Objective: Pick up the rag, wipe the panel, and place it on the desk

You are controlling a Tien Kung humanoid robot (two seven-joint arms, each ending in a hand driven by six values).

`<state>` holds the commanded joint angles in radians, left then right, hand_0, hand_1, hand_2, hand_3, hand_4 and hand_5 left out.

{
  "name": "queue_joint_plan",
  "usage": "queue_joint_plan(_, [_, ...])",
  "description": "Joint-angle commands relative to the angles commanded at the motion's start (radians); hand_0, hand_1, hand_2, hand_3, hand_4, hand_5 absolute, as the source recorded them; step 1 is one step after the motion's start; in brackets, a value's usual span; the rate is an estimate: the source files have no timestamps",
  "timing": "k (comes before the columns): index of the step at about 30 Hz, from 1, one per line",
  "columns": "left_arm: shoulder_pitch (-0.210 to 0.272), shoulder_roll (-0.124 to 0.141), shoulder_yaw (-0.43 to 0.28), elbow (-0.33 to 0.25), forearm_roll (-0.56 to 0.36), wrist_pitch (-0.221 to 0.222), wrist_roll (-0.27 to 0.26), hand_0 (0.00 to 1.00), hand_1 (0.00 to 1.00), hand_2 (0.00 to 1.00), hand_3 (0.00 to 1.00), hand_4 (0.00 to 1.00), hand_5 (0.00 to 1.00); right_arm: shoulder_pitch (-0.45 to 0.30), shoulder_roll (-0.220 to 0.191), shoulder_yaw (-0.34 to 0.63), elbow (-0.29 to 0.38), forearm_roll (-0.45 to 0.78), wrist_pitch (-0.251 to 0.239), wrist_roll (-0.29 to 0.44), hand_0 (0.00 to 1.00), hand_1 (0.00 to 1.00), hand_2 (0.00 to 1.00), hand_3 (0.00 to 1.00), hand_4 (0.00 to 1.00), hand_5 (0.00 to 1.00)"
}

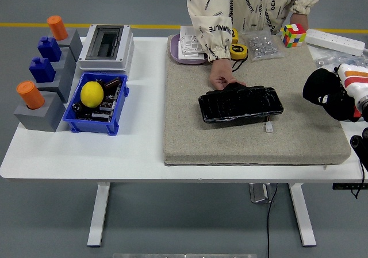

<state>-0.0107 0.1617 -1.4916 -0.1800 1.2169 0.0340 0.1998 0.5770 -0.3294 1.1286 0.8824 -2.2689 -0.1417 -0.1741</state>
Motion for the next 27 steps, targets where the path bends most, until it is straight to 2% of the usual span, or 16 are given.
queue_joint_plan(6, [-0.001, 0.001, 0.0, 0.0, 0.0, 0.0, -0.003, 0.65, 0.696, 0.741, 0.565, 0.598, 0.474, -0.004, -0.003, -0.044, 0.063, 0.007, 0.013, -0.021, 0.294, 0.39, 0.459, 0.472, 0.998, 0.259])
queue_joint_plan(11, [-0.001, 0.0, 0.002, 0.0, -0.002, 0.0, -0.003, 0.65, 0.696, 0.741, 0.565, 0.598, 0.474, -0.004, 0.012, -0.078, 0.095, 0.025, 0.018, -0.031, 0.294, 0.39, 0.459, 0.472, 0.998, 0.259])
queue_joint_plan(27, [-0.003, 0.0, 0.001, 0.0, -0.002, 0.0, -0.001, 0.65, 0.695, 0.741, 0.567, 0.598, 0.475, 0.029, 0.072, -0.163, 0.092, 0.054, 0.022, -0.034, 0.283, 0.391, 0.459, 0.47, 0.998, 0.256])
